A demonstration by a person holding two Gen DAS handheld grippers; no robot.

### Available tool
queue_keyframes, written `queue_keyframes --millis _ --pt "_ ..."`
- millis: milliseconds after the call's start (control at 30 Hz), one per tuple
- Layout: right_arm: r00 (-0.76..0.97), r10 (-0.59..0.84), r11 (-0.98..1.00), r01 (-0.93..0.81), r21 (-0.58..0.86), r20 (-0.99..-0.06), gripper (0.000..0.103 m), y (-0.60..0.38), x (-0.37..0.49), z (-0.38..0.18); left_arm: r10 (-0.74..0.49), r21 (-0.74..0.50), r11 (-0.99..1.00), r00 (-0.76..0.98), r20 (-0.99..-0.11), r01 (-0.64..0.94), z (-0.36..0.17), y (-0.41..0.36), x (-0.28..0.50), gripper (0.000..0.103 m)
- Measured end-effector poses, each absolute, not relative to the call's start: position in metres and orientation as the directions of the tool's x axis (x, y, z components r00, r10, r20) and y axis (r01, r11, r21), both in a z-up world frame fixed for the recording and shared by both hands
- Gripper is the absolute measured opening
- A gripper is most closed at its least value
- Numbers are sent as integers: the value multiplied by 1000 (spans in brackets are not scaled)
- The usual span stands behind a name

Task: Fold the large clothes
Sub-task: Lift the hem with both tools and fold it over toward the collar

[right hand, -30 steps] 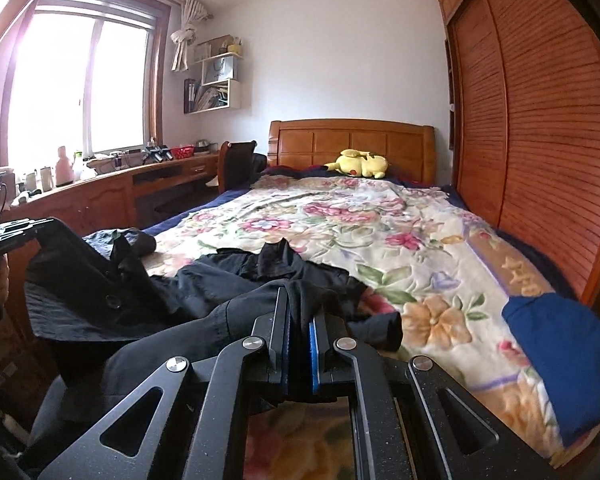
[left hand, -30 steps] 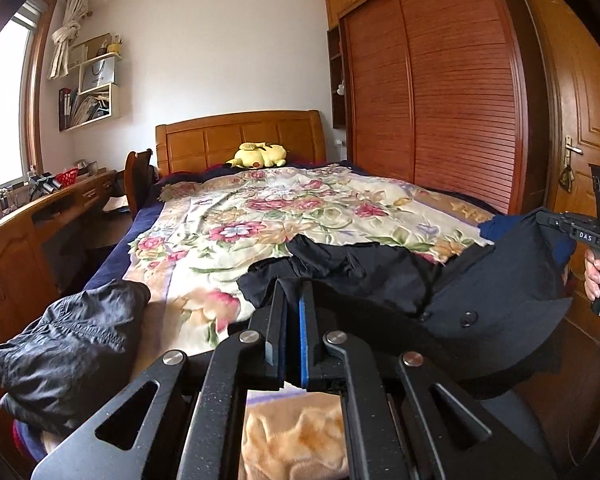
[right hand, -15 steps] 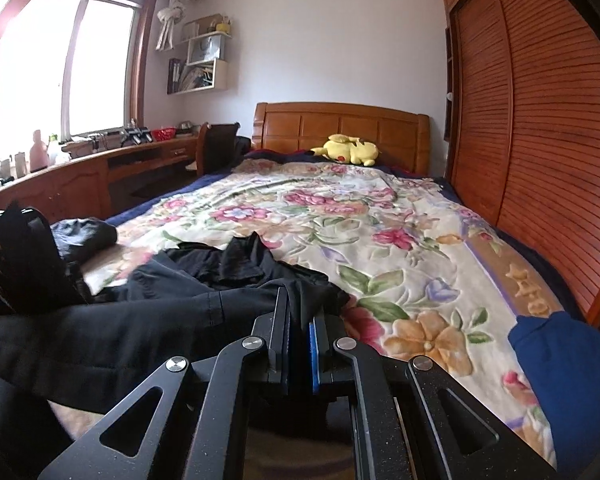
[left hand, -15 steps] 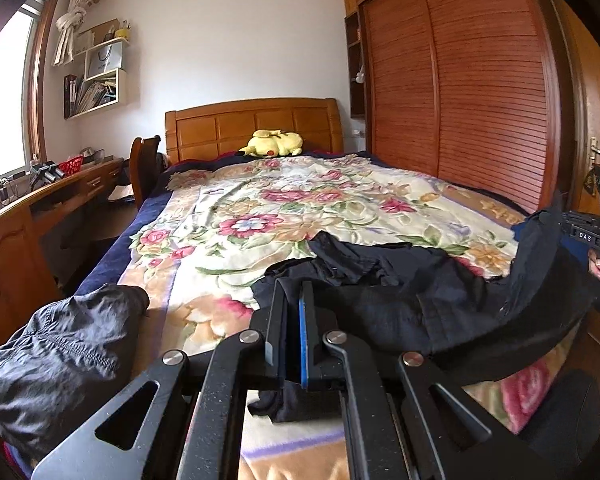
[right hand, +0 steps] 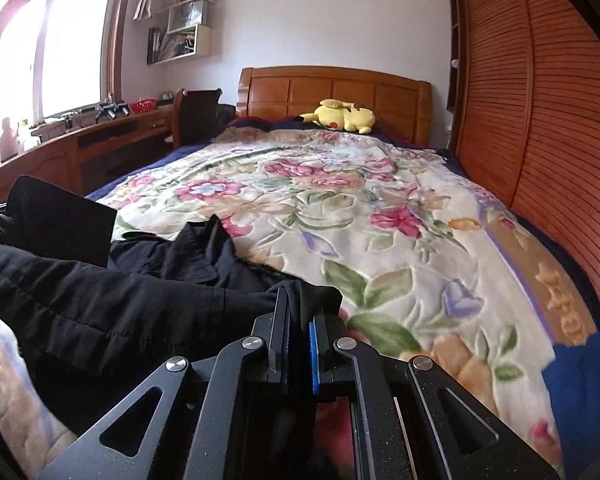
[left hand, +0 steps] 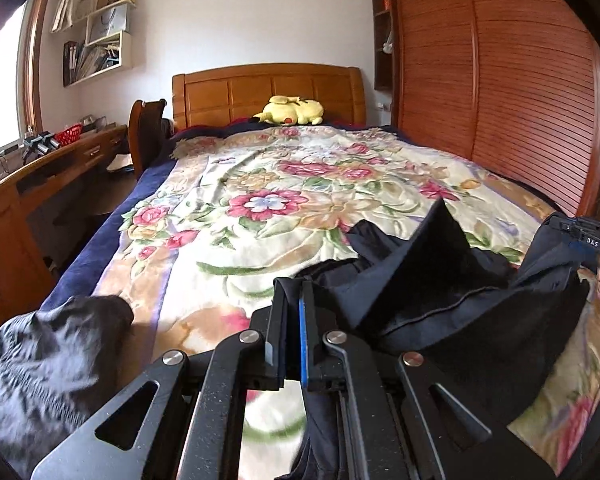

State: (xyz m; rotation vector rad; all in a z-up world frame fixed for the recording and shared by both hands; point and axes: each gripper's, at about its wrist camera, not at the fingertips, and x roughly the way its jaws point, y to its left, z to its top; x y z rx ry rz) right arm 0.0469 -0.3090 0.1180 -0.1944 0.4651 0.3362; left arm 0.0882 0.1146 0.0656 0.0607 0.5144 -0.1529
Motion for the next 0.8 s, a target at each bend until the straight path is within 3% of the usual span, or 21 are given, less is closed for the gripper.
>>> queue_keyframes --millis 400,800 --pt "847 219 930 -332 -160 -484 7 -269 117 103 -82 62 989 854 -515 132 41 108 160 5" --pt "869 118 941 -252 -226 -480 7 -222 200 123 -17 92 993 848 -530 78 64 119 226 5"
